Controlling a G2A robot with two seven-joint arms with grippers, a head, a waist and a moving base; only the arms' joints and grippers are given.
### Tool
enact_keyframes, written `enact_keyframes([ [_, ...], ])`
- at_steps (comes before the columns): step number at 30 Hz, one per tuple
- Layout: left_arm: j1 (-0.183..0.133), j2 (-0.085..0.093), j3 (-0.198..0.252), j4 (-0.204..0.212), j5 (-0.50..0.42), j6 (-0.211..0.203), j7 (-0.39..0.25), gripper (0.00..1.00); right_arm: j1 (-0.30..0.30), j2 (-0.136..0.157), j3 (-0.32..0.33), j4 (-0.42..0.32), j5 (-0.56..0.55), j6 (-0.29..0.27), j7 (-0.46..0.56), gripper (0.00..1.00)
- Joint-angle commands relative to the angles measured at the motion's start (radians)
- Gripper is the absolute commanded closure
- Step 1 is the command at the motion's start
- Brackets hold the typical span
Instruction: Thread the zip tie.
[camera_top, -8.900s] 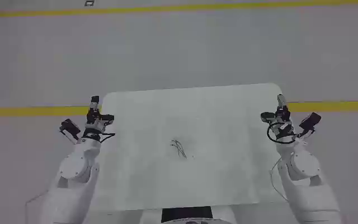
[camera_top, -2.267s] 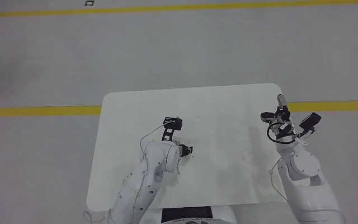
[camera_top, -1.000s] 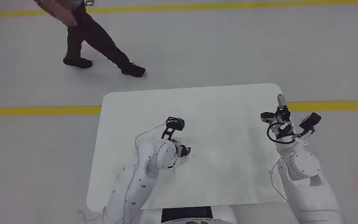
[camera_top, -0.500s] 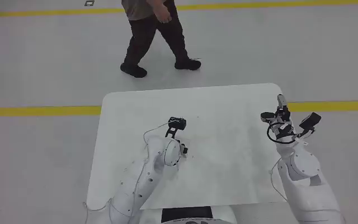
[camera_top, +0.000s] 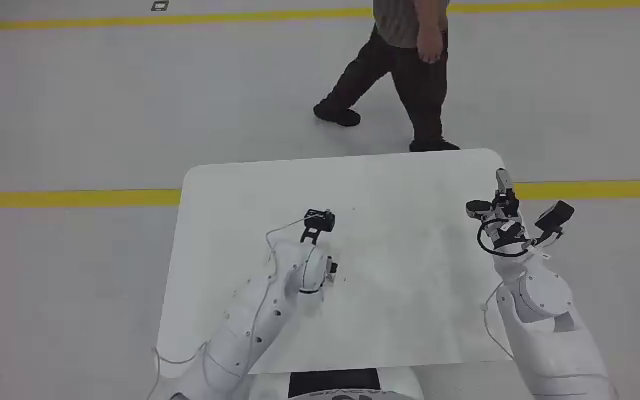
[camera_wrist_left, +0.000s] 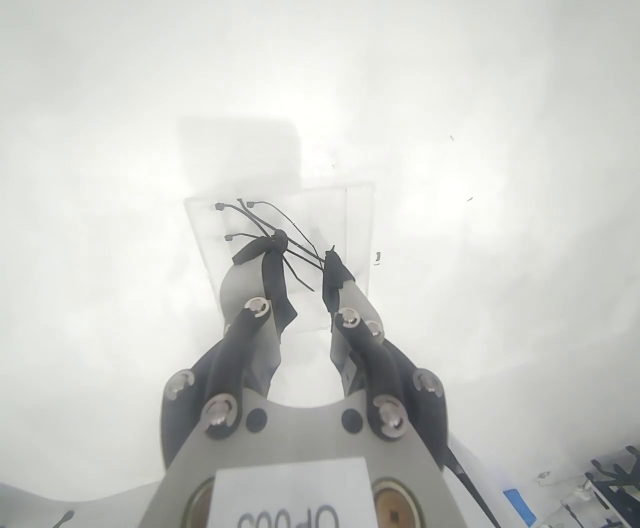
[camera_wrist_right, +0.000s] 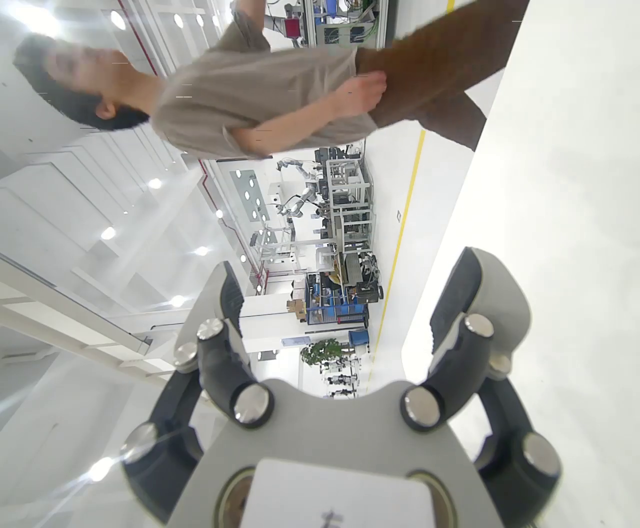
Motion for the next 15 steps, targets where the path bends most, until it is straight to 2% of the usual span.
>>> enact_keyframes([
  [1,-0.009,-0.001,0.004,0.018,-0.009,0.001,0.007,0.83,0.0,0.0,0.0,0.0,0.0,0.0,0.0,0.0],
  [11,-0.048,-0.006,0.03,0.093,-0.045,0.007,0.041,0.84,0.0,0.0,0.0,0.0,0.0,0.0,0.0,0.0],
  [15,-0.06,-0.007,0.043,0.111,-0.047,0.015,0.05,0.84,0.0,0.0,0.0,0.0,0.0,0.0,0.0,0.0],
])
